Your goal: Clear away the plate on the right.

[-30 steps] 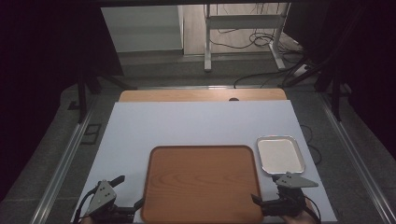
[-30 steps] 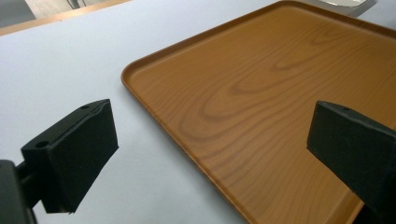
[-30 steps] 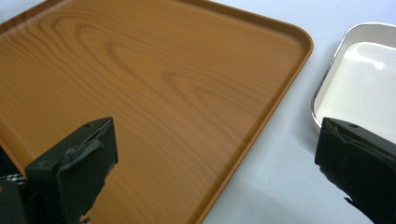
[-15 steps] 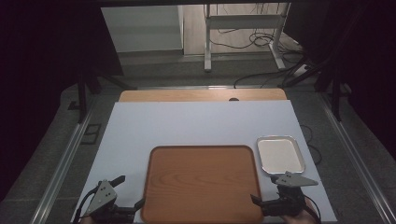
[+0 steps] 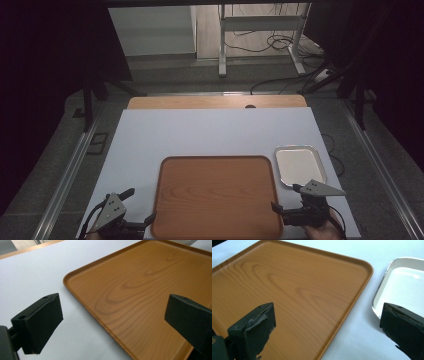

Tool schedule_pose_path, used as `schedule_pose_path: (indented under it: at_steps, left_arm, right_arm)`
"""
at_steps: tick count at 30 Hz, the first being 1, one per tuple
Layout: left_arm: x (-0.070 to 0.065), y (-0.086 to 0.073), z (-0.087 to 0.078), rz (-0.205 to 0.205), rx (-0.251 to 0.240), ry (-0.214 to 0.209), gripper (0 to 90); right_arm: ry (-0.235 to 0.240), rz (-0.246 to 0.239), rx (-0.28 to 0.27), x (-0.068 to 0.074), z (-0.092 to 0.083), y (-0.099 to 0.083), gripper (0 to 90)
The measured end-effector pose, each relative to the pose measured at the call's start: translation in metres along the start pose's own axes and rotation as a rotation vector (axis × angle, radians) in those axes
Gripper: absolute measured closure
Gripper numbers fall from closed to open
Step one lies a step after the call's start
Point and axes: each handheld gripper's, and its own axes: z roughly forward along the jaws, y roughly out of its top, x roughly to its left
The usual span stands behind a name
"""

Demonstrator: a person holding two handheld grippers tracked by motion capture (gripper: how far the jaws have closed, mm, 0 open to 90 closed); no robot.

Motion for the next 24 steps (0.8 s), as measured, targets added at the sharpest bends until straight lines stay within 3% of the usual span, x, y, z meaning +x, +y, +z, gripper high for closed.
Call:
schedule_pose_path:
  at_steps: [10,24]
  left_arm:
    - [-0.001,0.0,0.0,0.007,0.002,0.001,1.4]
    - [-0.002,0.001,0.001,0.019,0.008,0.003,1.5]
  right_arm:
    - [-0.028,0.004,-0.016,-0.009,0.003,0.003,0.6]
    - [-0.085,0.032,-0.04,-0.032,0.008,0.008,0.6]
